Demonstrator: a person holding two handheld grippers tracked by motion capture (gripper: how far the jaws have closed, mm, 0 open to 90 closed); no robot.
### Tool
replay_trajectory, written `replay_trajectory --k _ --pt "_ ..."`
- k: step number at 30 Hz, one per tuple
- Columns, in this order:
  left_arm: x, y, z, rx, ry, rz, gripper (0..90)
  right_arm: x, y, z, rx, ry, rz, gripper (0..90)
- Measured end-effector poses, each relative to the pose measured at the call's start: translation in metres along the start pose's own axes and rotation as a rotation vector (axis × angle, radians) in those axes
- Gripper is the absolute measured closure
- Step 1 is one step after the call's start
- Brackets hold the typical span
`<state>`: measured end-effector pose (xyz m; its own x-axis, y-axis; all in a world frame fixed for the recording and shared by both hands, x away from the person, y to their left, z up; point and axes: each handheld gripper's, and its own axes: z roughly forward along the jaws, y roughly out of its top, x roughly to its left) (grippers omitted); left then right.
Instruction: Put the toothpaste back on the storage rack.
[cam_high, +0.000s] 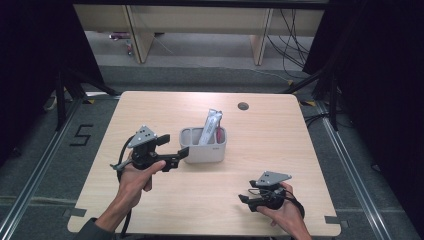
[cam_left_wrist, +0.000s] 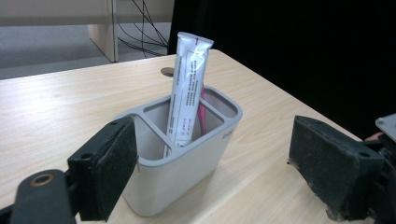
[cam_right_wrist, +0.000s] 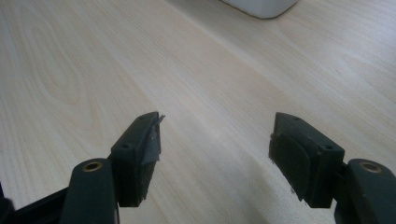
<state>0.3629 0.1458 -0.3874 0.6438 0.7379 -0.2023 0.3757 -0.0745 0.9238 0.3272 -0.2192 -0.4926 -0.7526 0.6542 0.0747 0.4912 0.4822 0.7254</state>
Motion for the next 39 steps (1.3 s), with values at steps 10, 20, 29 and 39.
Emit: replay_trajectory --k 10,20,29,39 --pt "-0.012 -0.016 -0.010 0.023 0.001 0.090 14.9 -0.002 0.001 0.000 0.000 -0.001 -0.012 33.9" --pt "-0.019 -0.036 -0.024 0.046 0.008 0.150 14.9 -0.002 0.002 0.002 0.000 -0.003 -0.027 33.8" --pt "-0.022 -0.054 -0.034 0.067 -0.008 0.204 14.9 -0.001 0.001 0.001 0.009 -0.003 -0.001 33.8" --pt "-0.017 -0.077 -0.051 0.080 -0.038 0.225 14.9 0.000 -0.003 -0.004 -0.034 -0.014 0.009 31.6"
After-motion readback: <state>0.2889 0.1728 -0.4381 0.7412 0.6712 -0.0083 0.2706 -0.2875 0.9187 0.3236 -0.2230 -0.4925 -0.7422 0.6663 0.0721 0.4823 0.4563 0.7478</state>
